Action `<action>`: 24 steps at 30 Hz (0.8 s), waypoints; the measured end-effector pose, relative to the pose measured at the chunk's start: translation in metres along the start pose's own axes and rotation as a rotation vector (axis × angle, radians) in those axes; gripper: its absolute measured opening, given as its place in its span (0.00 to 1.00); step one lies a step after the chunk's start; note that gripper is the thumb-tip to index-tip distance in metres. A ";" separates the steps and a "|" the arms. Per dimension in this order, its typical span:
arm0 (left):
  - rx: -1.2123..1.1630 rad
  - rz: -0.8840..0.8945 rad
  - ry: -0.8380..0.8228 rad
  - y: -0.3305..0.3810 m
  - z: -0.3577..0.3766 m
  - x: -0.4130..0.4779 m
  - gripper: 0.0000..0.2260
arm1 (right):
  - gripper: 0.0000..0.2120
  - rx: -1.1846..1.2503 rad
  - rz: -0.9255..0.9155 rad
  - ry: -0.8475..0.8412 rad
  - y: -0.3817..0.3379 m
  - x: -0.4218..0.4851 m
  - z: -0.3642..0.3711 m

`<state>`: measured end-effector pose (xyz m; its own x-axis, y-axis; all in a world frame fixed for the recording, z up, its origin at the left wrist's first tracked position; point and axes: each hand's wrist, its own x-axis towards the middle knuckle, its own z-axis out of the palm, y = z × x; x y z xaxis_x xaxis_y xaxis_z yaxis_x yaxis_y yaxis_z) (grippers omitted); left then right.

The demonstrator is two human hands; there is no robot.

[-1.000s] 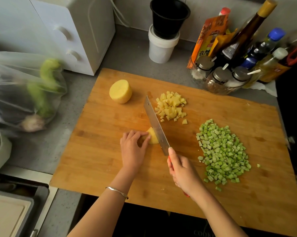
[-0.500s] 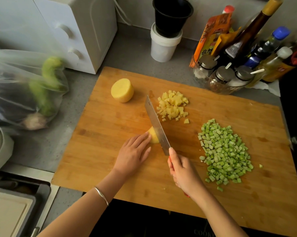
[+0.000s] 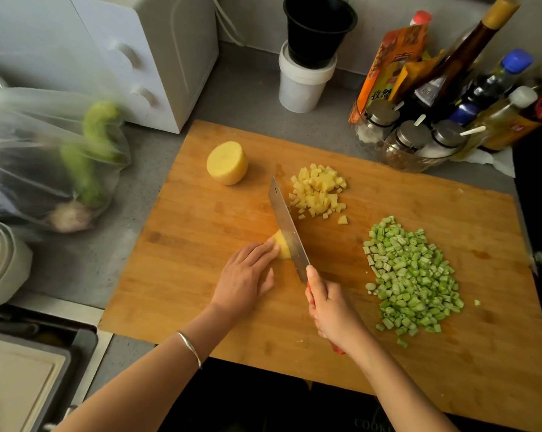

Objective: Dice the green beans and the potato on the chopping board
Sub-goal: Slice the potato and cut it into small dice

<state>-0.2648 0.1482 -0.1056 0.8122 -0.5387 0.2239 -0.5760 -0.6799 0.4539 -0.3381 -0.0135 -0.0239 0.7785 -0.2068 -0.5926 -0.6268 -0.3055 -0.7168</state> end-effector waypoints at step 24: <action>0.018 -0.060 -0.020 0.004 -0.006 -0.005 0.20 | 0.27 0.034 -0.065 0.028 -0.001 -0.004 0.001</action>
<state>-0.2708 0.1510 -0.0996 0.8435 -0.5063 0.1792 -0.5279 -0.7199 0.4506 -0.3409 -0.0115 -0.0213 0.8179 -0.2136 -0.5343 -0.5753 -0.2874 -0.7658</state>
